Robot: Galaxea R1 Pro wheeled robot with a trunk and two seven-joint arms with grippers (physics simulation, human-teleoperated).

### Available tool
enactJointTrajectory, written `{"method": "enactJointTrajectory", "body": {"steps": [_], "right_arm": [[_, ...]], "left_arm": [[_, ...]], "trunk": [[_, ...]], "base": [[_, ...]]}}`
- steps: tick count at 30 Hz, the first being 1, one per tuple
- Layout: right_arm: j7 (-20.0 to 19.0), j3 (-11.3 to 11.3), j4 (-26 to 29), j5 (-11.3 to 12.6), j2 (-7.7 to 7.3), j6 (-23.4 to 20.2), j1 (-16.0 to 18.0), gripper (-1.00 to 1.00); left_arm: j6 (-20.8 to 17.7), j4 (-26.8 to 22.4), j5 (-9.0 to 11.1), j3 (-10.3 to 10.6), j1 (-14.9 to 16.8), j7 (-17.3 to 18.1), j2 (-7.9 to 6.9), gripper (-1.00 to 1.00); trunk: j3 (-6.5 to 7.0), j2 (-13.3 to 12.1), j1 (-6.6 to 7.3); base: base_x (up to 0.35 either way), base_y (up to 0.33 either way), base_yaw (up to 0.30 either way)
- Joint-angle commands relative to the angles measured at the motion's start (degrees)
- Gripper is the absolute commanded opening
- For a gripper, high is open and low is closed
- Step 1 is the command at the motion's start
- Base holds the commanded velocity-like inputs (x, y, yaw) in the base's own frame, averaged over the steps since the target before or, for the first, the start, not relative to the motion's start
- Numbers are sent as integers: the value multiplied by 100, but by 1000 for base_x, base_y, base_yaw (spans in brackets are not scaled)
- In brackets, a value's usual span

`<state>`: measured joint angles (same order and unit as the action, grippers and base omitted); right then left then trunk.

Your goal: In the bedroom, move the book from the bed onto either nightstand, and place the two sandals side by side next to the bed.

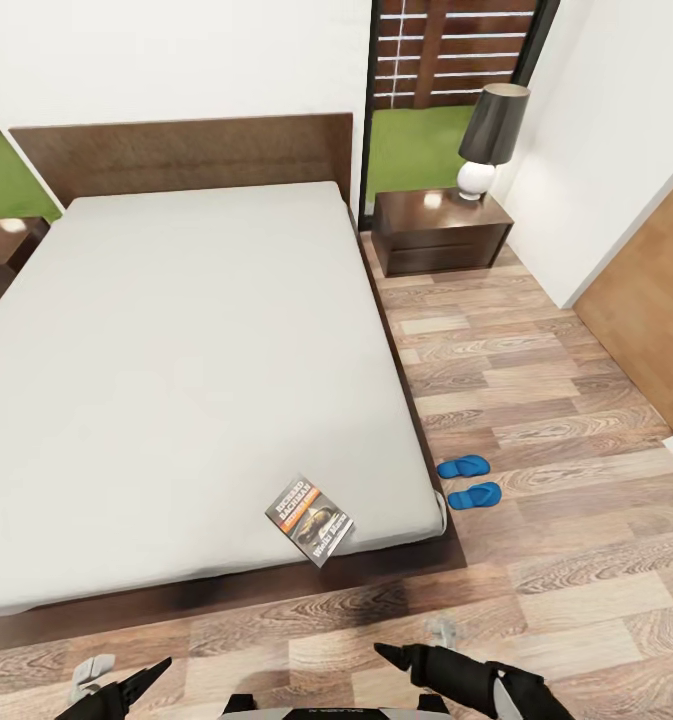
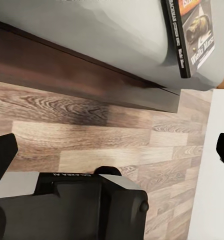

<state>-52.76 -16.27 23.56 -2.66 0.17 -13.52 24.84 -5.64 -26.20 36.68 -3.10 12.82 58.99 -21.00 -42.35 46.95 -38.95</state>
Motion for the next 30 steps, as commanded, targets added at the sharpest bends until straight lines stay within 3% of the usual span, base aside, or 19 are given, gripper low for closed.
{"method": "enactJointTrajectory", "body": {"steps": [1,4,8,16,27,29,30], "right_arm": [[-33,-41,47,-30,61,-61,3,100],[-38,-36,179,7,217,-122,3,100],[-41,-35,215,200,280,-141,16,100],[-79,-28,236,899,553,-134,29,100],[-89,-17,344,1063,721,-146,33,100],[-103,-17,352,1152,731,-148,34,100],[-112,-17,356,1336,735,-167,35,100]], "left_arm": [[-61,0,33,-4,1,25,-1,100],[-67,0,36,-6,1,31,-1,100],[-68,0,37,-6,1,33,0,100],[-68,0,41,-6,1,35,-1,100],[-70,0,41,-6,1,42,-1,100],[-70,0,41,-6,1,40,-1,100],[-71,0,41,-6,1,40,-1,100]], "trunk": [[-4,4,-1],[-4,4,-1],[-4,4,-1],[-4,4,-1],[-4,4,-1],[-4,4,-1],[-4,4,-1]], "base": [[0,0,0],[0,0,0],[0,0,0],[0,0,0],[0,0,0],[0,0,0],[0,0,0]]}}
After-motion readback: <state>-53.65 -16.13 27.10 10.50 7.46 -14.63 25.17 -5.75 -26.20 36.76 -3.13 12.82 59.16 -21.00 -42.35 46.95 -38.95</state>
